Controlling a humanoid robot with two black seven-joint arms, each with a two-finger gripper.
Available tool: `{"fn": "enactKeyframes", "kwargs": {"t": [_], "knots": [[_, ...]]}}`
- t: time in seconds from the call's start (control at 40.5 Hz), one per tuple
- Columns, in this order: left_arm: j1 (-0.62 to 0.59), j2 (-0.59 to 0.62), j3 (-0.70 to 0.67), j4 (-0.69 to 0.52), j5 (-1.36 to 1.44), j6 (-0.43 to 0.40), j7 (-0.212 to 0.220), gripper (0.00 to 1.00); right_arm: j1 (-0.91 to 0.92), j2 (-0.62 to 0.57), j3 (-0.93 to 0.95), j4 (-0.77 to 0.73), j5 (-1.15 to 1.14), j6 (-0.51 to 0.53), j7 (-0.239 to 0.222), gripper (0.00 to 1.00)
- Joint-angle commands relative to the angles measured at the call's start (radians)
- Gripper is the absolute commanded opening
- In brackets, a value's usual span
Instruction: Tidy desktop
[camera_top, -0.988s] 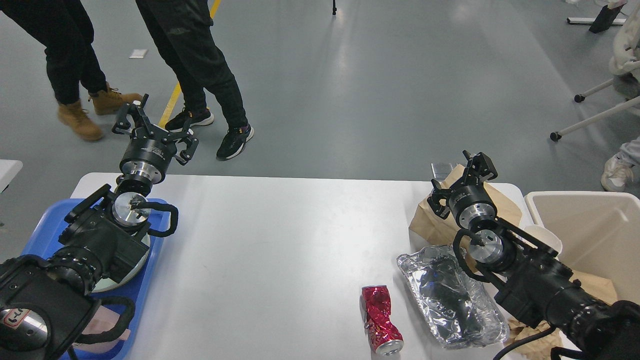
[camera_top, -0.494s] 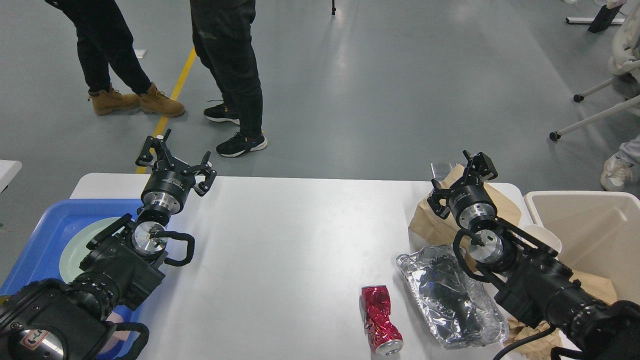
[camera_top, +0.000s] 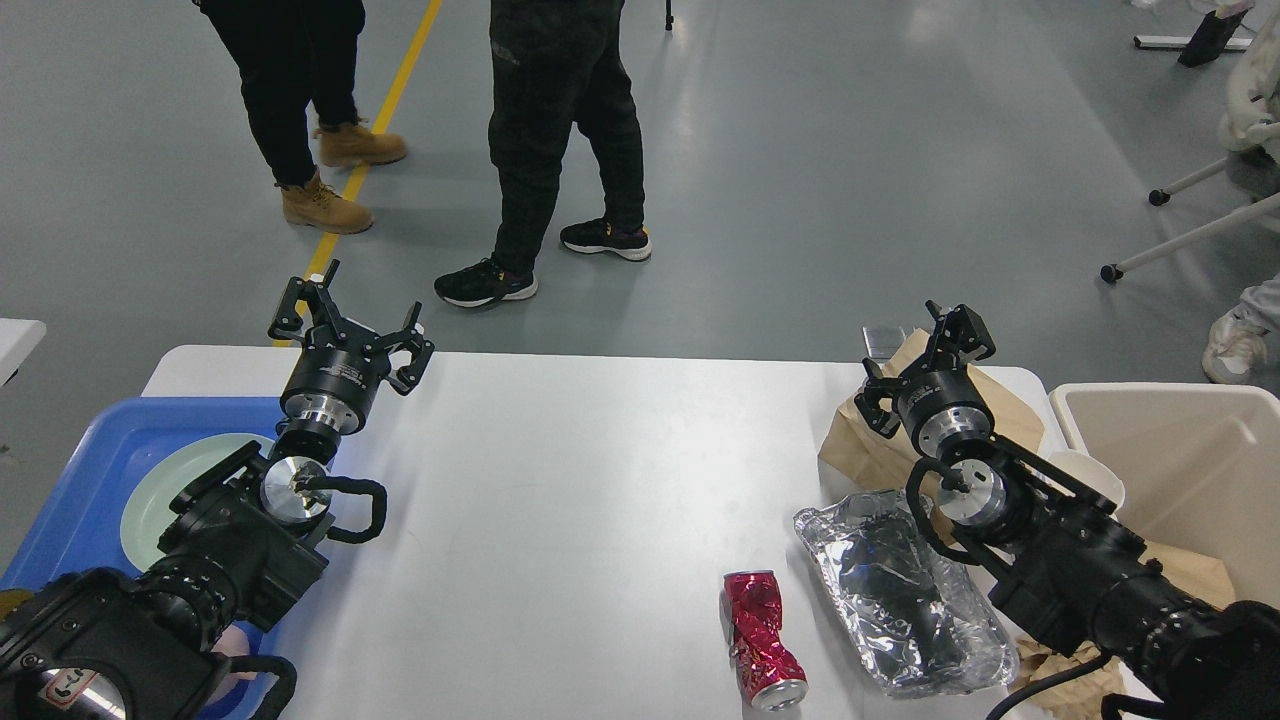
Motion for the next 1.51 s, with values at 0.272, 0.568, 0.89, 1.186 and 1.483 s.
{"fn": "enactKeyframes", "kwargs": {"t": [0.272,0.568,0.89,1.186,1.483], "knots": [[0.000,0.000,0.000,0.000,0.000,0.000,0.000,0.96,0.000,0.000,0.000,0.000,0.000,0.000,0.000,1.00],[0.000,0.000,0.000,0.000,0.000,0.000,0.000,0.96,0.000,0.000,0.000,0.000,0.000,-0.001,0.000,1.00],[0.000,0.000,0.000,0.000,0.000,0.000,0.000,0.96,0.000,0.000,0.000,0.000,0.000,-0.001,0.000,1.00],[0.000,0.000,0.000,0.000,0.000,0.000,0.000,0.96,0.000,0.001,0.000,0.000,0.000,0.000,0.000,1.00],[0.000,0.000,0.000,0.000,0.000,0.000,0.000,0.96,0.015,0.000,0.003,-0.011,0.000,-0.005,-0.011,1.00]]}}
